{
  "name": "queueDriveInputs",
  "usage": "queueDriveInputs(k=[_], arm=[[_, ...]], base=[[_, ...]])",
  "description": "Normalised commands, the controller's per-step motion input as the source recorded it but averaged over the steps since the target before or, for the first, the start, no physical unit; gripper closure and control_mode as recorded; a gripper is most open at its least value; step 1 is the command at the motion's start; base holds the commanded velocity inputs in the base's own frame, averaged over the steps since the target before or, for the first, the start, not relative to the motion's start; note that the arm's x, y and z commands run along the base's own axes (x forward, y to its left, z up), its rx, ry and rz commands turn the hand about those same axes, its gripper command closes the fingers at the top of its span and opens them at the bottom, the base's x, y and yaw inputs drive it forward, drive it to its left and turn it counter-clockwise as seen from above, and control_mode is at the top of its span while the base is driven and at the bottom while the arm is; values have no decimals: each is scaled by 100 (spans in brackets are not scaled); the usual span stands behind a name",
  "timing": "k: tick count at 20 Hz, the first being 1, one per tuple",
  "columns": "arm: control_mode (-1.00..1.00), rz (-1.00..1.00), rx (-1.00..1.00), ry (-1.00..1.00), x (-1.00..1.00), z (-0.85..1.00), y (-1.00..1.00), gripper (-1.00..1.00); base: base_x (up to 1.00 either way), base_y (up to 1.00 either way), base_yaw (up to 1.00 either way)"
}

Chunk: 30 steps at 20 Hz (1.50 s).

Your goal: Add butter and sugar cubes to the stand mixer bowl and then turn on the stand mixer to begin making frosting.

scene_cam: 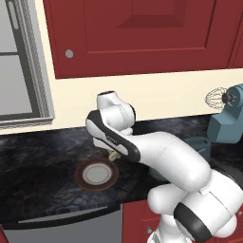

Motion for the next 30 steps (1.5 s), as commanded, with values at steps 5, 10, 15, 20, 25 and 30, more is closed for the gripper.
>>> queueDriveInputs(k=[5, 10, 15, 20, 25, 30], arm=[[-100, -5, 0, 0, -20, 17, -43, 100], [-100, -5, 0, 2, -9, 21, -44, 100], [-100, -4, 0, 0, -8, 21, -45, 100], [-100, -5, 0, 0, -9, 25, -43, 100], [-100, -6, 0, 0, -7, 13, -44, 100], [-100, -1, -1, -11, 0, -13, -37, 100]], base=[[0, 0, 0], [0, 0, 0], [0, 0, 0], [0, 0, 0], [0, 0, 0], [0, 0, 0]])
